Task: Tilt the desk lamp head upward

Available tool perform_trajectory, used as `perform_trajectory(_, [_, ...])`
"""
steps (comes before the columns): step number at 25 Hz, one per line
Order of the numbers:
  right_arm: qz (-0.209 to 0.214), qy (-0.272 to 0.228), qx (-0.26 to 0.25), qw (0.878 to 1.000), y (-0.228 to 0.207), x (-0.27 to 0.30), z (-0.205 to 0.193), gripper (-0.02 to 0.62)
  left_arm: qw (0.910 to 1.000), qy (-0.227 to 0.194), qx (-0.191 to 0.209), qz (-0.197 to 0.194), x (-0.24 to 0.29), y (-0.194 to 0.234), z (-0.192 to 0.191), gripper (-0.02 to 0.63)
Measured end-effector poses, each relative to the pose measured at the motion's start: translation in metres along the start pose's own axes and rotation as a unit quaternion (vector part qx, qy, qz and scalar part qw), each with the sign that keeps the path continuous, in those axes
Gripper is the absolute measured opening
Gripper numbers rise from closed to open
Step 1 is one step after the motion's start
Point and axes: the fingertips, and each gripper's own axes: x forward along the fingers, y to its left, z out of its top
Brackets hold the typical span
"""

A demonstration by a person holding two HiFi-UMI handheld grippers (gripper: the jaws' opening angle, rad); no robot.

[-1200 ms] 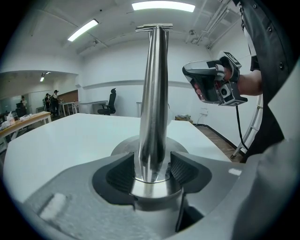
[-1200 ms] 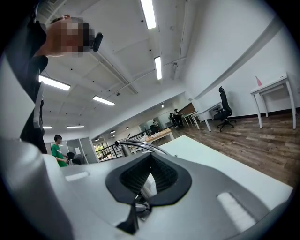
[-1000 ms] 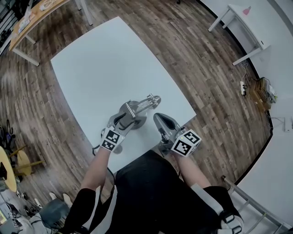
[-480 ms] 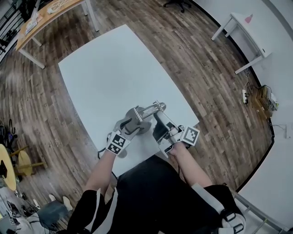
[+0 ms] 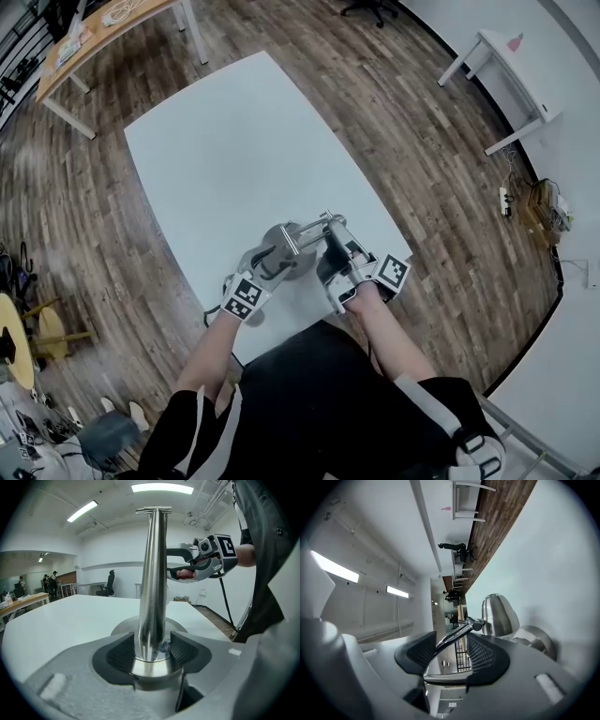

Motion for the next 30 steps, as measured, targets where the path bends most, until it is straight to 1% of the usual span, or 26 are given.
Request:
perform_trajectory(10, [-0.006, -0.005, 0.008, 1.000, -0.003, -0.001, 0.002, 0.194, 1.0000, 0.001, 0.003, -0.001, 0.001, -0.002, 0.000, 0.249])
perform_trajectory(19, [-0.009, -0.014, -0.036, 0.999, 0.009, 0.000, 0.005, 0.193, 1.0000, 0.003, 0.005, -0.005, 0.003, -0.001, 0.000, 0.249])
perform_trajectory(22, [-0.008, -0.018, -0.068, 0.997, 0.017, 0.000, 0.007, 0.192, 1.0000, 0.003, 0.005, -0.006, 0.003, 0.000, -0.002, 0.249])
perform_trajectory(25, [-0.003, -0.018, -0.128, 0.992, 0.029, -0.001, 0.015, 0.188, 0.9999, 0.006, 0.007, -0.007, 0.004, 0.000, -0.002, 0.249])
perform_trajectory(27, [0.006, -0.015, -0.177, 0.984, 0.042, 0.000, 0.019, 0.183, 0.9999, 0.006, 0.008, -0.009, 0.004, 0.001, -0.002, 0.249])
perform_trajectory(30, [0.017, -0.009, -0.244, 0.969, 0.063, 0.002, 0.017, 0.179, 0.9999, 0.005, 0.007, -0.011, 0.003, 0.002, -0.004, 0.249])
